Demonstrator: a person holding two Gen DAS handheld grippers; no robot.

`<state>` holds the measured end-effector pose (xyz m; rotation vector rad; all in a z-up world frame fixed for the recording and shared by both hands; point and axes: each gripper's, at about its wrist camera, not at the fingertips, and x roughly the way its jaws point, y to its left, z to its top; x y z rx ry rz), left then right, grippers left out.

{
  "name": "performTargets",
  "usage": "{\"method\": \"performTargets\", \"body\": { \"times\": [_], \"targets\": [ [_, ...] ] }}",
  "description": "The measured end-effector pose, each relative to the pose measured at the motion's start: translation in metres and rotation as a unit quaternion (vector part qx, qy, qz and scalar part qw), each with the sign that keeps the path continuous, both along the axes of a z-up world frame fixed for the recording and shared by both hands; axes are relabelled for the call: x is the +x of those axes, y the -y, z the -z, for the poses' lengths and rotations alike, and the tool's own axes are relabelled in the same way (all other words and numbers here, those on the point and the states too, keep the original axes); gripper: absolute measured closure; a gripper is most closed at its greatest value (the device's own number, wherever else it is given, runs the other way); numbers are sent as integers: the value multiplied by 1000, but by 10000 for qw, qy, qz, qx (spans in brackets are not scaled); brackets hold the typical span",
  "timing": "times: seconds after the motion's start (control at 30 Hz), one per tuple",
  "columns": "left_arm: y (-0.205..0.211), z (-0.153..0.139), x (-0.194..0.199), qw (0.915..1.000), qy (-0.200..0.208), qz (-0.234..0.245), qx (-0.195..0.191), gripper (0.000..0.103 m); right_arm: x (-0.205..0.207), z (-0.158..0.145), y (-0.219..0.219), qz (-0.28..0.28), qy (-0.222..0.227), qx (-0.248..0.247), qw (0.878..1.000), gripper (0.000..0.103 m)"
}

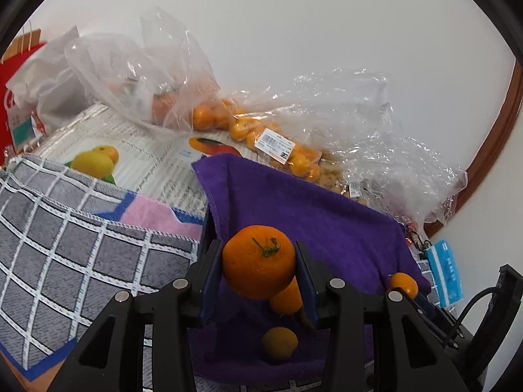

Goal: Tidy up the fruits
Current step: 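Open right tool releasing oval orange while left tool lowers leafy orange onto towel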

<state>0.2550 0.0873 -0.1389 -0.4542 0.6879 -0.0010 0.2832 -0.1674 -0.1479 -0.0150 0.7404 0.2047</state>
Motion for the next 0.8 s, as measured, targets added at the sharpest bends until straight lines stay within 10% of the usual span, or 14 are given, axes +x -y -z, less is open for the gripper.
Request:
{"method": "performTargets", "body": {
  "times": [0.8],
  "targets": [
    [16,14,10,9970,-239,685,-256,63,-6,5,-5,-261,-167,-8,9995,71]
  ]
}}
